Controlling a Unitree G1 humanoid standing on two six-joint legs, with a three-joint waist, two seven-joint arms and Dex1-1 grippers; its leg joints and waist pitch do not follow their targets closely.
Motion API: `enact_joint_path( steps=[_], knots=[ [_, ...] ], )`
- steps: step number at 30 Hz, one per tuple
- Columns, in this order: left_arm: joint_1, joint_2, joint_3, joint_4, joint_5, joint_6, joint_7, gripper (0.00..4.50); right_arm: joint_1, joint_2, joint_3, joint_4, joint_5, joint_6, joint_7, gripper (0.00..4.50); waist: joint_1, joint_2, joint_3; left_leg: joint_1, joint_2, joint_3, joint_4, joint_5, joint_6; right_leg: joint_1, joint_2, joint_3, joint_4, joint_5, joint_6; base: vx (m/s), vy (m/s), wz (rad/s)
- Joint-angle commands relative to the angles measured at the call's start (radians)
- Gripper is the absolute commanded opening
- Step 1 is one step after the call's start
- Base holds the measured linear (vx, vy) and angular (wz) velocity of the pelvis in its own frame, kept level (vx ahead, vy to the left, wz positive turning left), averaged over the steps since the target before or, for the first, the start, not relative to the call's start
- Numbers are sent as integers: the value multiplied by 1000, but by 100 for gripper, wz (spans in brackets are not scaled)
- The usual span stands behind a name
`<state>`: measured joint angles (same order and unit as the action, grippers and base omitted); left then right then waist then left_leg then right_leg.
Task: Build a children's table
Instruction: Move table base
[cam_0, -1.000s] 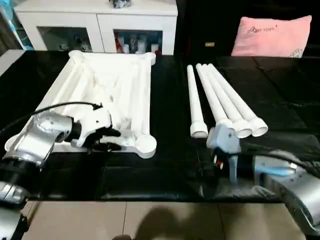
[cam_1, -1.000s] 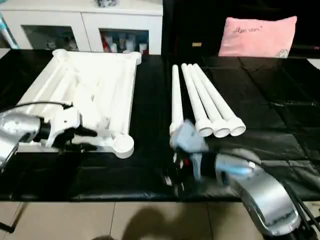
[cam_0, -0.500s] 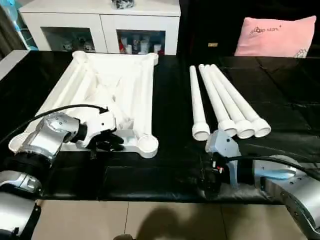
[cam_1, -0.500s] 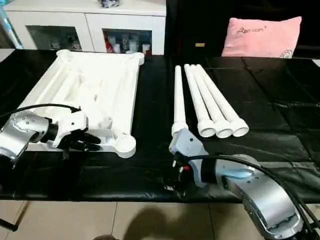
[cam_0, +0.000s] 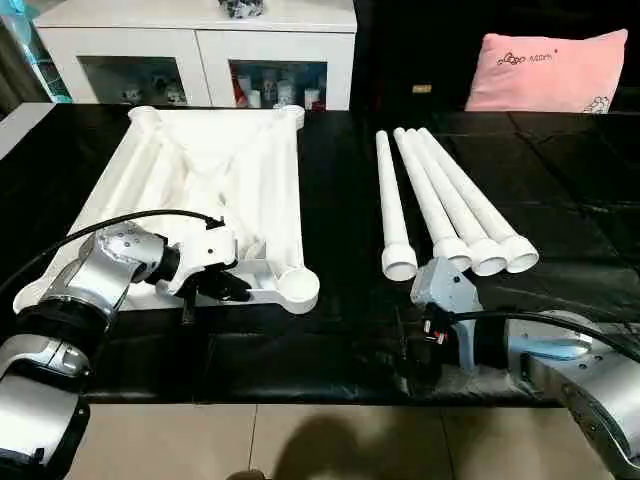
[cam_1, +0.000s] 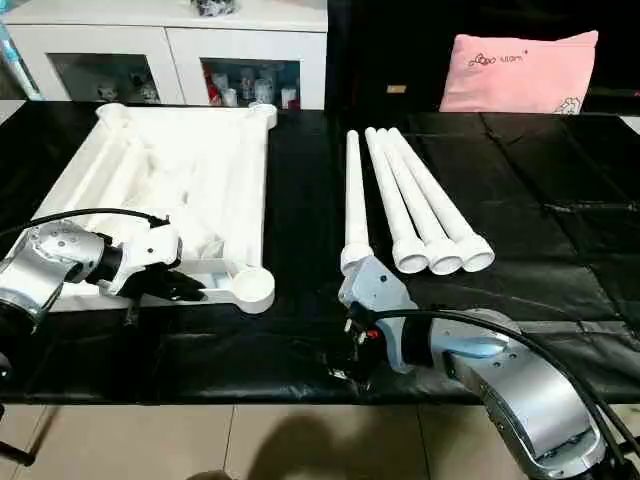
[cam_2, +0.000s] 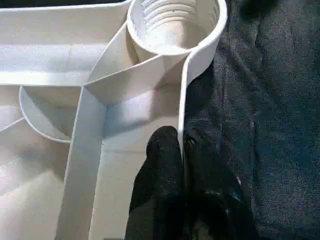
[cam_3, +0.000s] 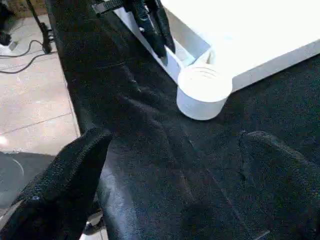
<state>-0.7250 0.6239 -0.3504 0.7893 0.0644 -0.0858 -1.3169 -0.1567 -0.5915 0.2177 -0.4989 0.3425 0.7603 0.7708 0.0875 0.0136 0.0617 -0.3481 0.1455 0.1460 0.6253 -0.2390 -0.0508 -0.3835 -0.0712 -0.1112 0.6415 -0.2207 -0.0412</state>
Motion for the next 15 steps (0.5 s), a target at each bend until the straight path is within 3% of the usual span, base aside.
enact_joint_path(
  steps=[1, 6, 10, 15],
  knots=[
    [4, 0, 14, -6, 4, 43, 29, 4, 0, 1, 3, -7, -2, -3, -7, 450, 6, 17, -64, -5, 94, -35, -83, -75, 2, 67, -114, 89, -83, -57, -206, 0, 0, 0],
    [22, -34, 61, -79, -41, 139, 74, 4, -2, 7, -7, 0, -4, -7, -20, 450, 7, 13, -65, -8, 94, -34, -81, -55, 4, 69, -115, 88, -81, -55, -213, 0, 0, 0],
    [60, -66, 78, -164, -45, 202, 144, 4, -9, 14, -6, 15, -13, -12, -36, 450, 5, 13, -67, -10, 93, -33, -78, -23, 25, 69, -113, 87, -75, -7, -223, 0, 0, 0],
    [90, -91, 83, -213, -19, 293, 217, 4, -14, 19, -6, 21, -16, -13, -44, 450, 5, 13, -64, -10, 92, -33, -79, -39, 30, 68, -110, 86, -83, -63, -208, 0, 0, 0]
  ],
)
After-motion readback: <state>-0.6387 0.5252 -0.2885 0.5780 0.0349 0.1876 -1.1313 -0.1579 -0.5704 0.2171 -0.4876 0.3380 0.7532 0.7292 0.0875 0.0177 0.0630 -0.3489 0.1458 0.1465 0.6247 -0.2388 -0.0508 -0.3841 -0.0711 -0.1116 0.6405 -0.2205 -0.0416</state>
